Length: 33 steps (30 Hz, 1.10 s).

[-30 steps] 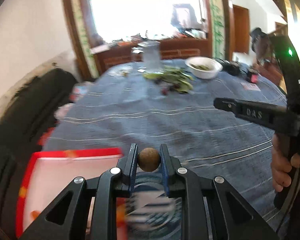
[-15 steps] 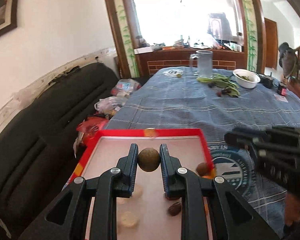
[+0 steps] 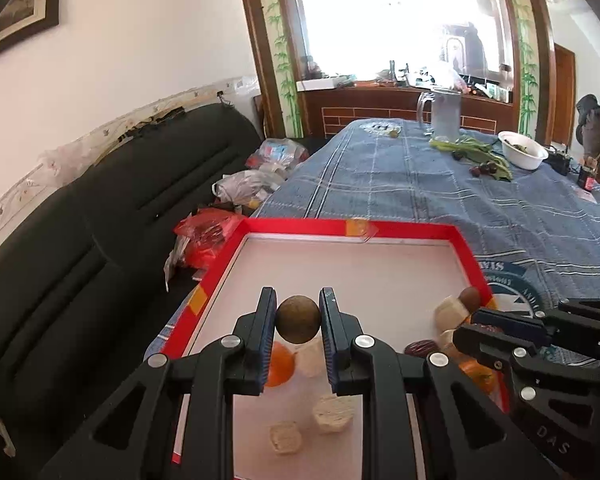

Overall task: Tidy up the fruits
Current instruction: 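Carry the date and brown fruit into the red tray and open both tools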

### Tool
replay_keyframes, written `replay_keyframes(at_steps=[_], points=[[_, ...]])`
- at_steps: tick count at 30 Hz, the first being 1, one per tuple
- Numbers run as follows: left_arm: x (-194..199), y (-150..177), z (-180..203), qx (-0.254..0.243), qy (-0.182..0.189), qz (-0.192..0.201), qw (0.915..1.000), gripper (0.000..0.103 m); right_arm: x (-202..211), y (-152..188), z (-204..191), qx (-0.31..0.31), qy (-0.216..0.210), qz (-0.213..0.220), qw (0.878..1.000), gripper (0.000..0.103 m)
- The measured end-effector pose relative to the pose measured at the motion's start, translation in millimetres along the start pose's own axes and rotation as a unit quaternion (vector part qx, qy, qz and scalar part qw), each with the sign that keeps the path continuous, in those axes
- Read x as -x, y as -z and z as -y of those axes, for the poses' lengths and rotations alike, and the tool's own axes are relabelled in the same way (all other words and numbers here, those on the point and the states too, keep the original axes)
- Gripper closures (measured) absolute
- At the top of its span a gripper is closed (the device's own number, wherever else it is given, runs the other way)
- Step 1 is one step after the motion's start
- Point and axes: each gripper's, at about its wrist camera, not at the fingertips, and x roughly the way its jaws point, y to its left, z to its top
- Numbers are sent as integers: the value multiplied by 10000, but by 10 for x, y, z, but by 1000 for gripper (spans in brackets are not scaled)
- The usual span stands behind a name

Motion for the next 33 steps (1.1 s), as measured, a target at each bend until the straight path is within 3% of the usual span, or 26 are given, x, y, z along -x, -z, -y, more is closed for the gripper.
replay_keyframes(at_steps=[19,22,23,24,26,28,33], points=[[-219,192,-163,85,-199,-303,9993,81,-262,56,-192,63,167,-299,9994,85],[-218,210,-174,119,-238,-357,9990,67,-260,48,-189,42,216,-351,9991,85],[-212,207,-178,129,-294,-349,9989,52,-249,49,-183,29,220,-350,9991,85],[-189,207,-182,129,-341,-296,9989,42,-233,46,-180,15,224,-348,9991,84],[-140,200,-173,106,-393,-199,9990,40,-173,45,-172,-13,249,-283,9993,74],[-110,190,-162,125,-363,-179,9991,33,-101,49,-171,-51,308,-161,9994,52],[19,198,-132,96,-326,-42,9994,26,160,78,-176,-133,359,264,9989,50]])
